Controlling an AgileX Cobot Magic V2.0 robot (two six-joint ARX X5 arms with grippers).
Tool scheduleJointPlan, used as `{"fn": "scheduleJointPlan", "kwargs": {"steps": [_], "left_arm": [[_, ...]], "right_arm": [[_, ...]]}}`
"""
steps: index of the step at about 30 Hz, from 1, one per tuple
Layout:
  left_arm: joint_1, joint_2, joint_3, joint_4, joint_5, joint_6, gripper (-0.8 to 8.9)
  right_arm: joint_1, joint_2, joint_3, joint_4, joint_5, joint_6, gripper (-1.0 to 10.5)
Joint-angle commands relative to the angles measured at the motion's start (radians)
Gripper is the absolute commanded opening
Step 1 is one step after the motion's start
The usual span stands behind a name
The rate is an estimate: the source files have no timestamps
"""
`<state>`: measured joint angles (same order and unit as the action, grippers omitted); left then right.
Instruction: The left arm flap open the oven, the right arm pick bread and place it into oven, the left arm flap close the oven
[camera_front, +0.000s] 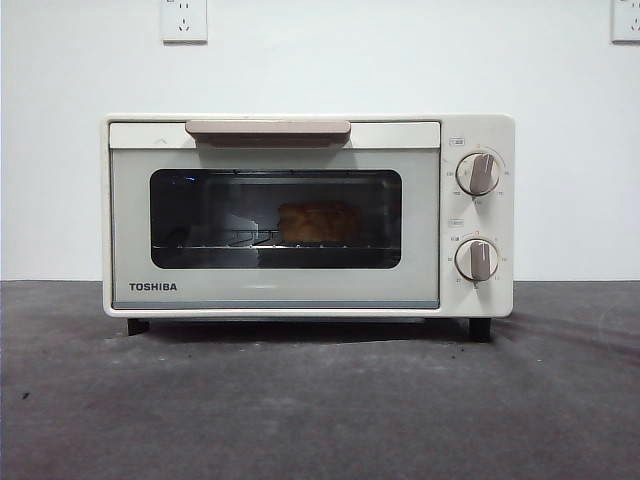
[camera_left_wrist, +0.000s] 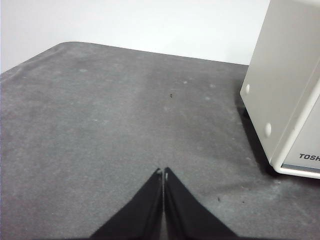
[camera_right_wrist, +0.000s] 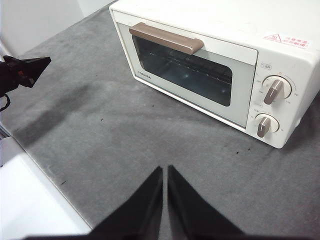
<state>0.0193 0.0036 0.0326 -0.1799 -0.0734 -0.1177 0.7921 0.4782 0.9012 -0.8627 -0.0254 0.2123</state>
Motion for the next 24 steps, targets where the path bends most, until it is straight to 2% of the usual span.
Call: {"fn": "scheduleJointPlan", "kwargs": {"steps": [1, 4, 7, 10, 14, 19, 24], "left_arm": [[0.000, 0.000, -0.020, -0.006, -0.001, 0.012, 0.09], [0.000, 0.000, -0.020, -0.006, -0.001, 0.012, 0.09], [0.000, 0.000, -0.020, -0.006, -0.001, 0.012, 0.09], [0.000, 0.000, -0.020, -0.006, -0.001, 0.012, 0.09], [0.000, 0.000, -0.020, -0.006, -0.001, 0.011, 0.09], [0.000, 0.000, -0.020, -0.006, -0.001, 0.011, 0.09], [0.000, 0.000, -0.020, -0.006, -0.001, 0.011, 0.09]], "right_arm": [[-0.009, -0.003, 0.014, 0.010, 0.003, -0.011, 0.1], [-0.094, -0.010, 0.001, 0.039, 0.001, -0.013, 0.1], [-0.250, -0.046, -0.067, 0.172, -0.001, -0.014, 0.1], [-0.428, -0.137, -0.209, 0.344, -0.001, -0.022, 0.1], [-0.614, -0.296, -0.437, 0.534, -0.002, -0.042, 0.1], [-0.742, -0.451, -0.679, 0.601, 0.002, -0.068, 0.1], [-0.781, -0.475, -0.839, 0.624, 0.008, -0.072, 0.1]]}}
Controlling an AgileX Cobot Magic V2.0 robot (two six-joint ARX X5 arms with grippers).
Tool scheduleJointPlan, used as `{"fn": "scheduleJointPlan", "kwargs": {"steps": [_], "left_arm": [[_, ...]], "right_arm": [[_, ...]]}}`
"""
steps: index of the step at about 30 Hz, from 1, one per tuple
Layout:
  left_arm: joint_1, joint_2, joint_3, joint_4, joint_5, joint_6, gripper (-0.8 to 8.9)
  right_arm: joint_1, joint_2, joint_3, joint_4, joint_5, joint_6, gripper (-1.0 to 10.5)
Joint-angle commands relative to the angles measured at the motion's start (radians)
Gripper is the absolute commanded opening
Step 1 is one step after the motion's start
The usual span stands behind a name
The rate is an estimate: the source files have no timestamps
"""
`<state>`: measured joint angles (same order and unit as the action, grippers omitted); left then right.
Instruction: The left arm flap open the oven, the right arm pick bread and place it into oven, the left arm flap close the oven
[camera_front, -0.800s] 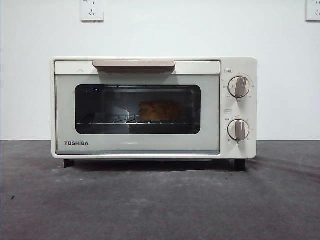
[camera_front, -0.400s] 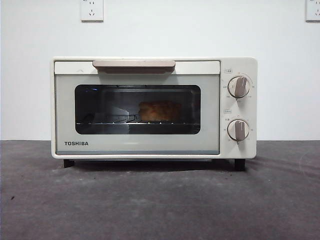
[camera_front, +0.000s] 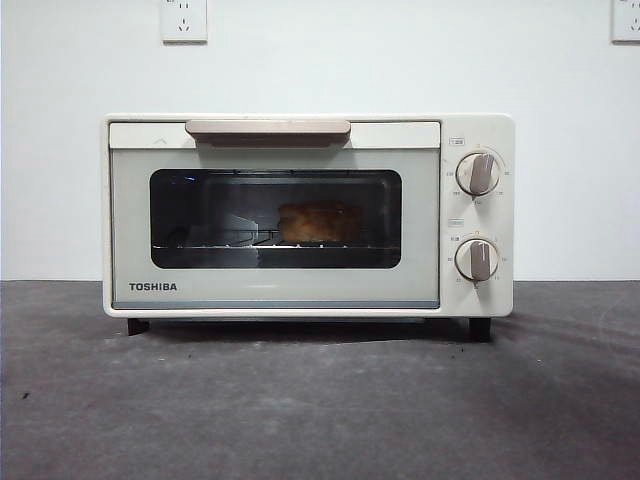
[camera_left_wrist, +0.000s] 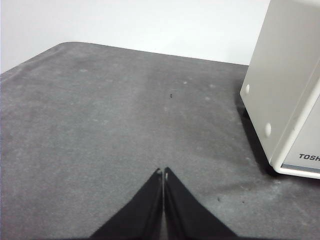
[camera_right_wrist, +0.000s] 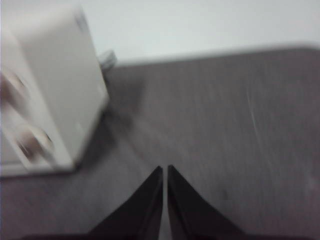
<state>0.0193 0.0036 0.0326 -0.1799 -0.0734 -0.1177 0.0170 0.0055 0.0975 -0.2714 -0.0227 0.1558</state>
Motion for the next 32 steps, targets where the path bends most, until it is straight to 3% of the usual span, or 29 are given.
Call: {"fn": "scheduleJointPlan", "kwargs": {"steps": [1, 8, 13, 32], "left_arm": [[0.000, 0.000, -0.020, -0.006, -0.001, 0.011, 0.09], [0.000, 0.000, -0.020, -0.006, -0.001, 0.011, 0.09], [0.000, 0.000, -0.020, -0.006, -0.001, 0.011, 0.09], [0.000, 0.000, -0.020, -0.006, -0.001, 0.011, 0.09]], "right_arm": [[-0.008, -0.002, -0.061, 0.053, 0.005, -0.015, 0.1], [0.001, -0.002, -0.088, 0.094, 0.074, -0.065, 0.1], [0.001, -0.002, -0.088, 0.097, 0.076, -0.108, 0.1], [0.002, -0.002, -0.088, 0.116, 0.076, -0.108, 0.1]]}}
